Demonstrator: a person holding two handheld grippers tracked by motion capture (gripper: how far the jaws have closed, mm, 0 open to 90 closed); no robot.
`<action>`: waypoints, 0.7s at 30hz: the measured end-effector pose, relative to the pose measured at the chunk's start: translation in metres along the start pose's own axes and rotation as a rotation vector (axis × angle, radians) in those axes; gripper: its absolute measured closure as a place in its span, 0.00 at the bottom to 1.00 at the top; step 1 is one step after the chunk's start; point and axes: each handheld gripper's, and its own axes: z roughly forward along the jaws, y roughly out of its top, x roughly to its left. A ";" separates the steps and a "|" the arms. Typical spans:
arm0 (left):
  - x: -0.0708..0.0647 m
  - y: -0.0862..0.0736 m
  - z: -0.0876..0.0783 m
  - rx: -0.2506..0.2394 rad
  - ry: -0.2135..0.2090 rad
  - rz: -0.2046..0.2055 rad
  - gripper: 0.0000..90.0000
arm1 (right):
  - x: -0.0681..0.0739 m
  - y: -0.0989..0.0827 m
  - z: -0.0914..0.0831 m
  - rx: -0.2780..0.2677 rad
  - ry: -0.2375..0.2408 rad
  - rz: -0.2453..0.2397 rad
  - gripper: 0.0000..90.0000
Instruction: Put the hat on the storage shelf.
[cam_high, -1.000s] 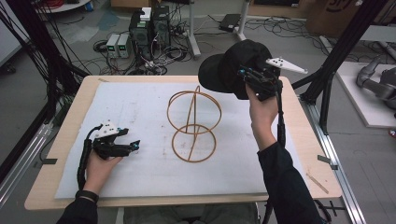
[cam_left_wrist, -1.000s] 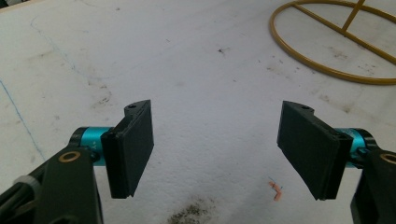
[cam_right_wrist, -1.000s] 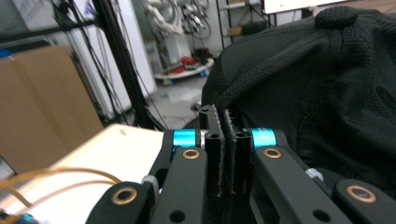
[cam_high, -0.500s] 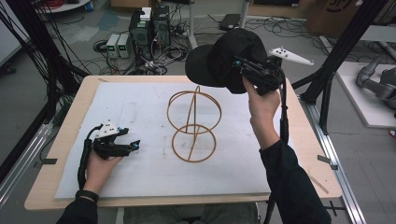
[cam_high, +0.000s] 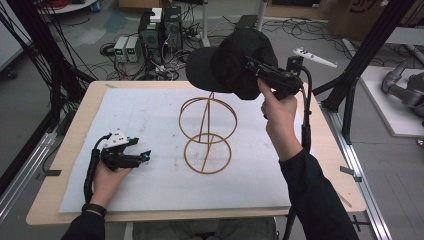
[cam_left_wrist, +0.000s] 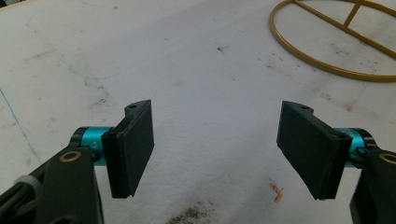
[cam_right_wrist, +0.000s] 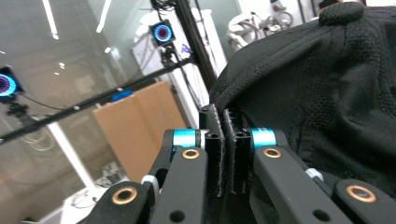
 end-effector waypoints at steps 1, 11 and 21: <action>0.000 0.000 0.000 0.000 -0.001 0.001 0.30 | 0.002 0.000 0.000 0.003 0.010 -0.005 0.99; 0.000 0.001 0.000 0.003 0.001 0.008 0.30 | 0.028 -0.003 -0.003 0.050 0.169 0.016 0.99; -0.001 0.001 0.001 0.004 0.001 0.010 0.31 | 0.051 -0.019 -0.005 0.127 0.231 -0.050 0.99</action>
